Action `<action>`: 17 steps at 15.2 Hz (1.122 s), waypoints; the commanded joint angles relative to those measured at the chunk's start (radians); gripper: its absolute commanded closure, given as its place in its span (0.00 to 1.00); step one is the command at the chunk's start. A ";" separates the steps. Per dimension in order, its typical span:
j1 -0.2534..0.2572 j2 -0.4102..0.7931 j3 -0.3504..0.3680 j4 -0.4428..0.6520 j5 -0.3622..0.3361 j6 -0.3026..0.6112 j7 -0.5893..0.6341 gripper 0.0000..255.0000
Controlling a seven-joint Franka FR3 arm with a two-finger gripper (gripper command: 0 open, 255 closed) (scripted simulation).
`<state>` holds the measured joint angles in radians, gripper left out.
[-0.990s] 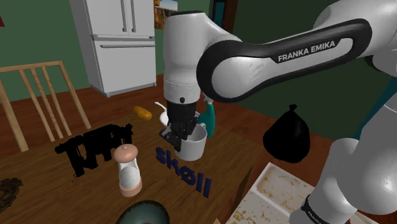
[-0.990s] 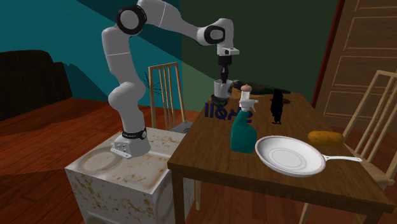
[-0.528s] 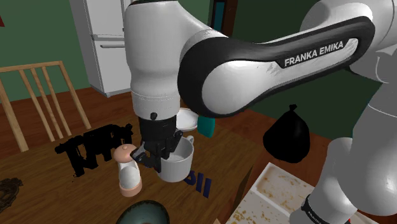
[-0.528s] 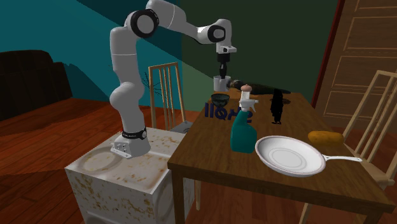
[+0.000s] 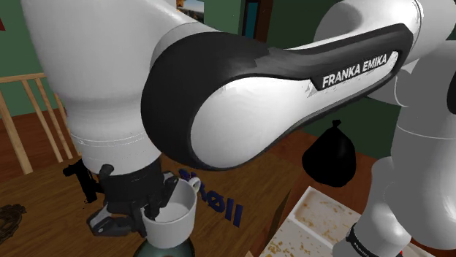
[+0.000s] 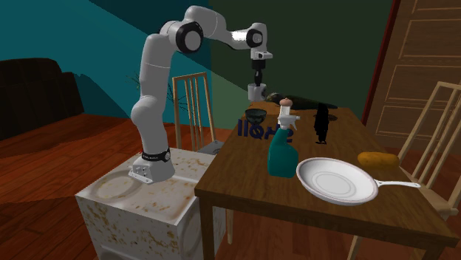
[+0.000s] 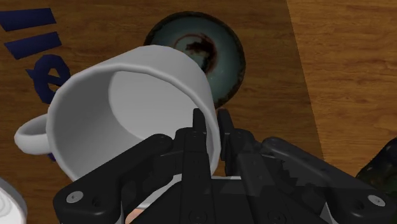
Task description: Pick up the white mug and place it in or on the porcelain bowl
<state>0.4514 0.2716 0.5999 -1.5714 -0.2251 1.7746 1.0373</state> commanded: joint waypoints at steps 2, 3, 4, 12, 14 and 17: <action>0.019 0.027 0.002 0.008 -0.017 0.013 0.026 1.00; 0.018 0.028 0.001 -0.005 -0.018 0.026 0.027 1.00; 0.017 0.029 0.000 -0.016 -0.019 0.038 0.029 1.00; 0.015 0.048 -0.007 -0.101 -0.036 0.137 0.046 1.00; 0.015 0.055 -0.009 -0.119 -0.041 0.161 0.051 1.00; 0.015 0.063 -0.012 -0.137 -0.048 0.185 0.057 1.00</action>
<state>0.4661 0.3320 0.5886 -1.7052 -0.2709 1.9534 1.0920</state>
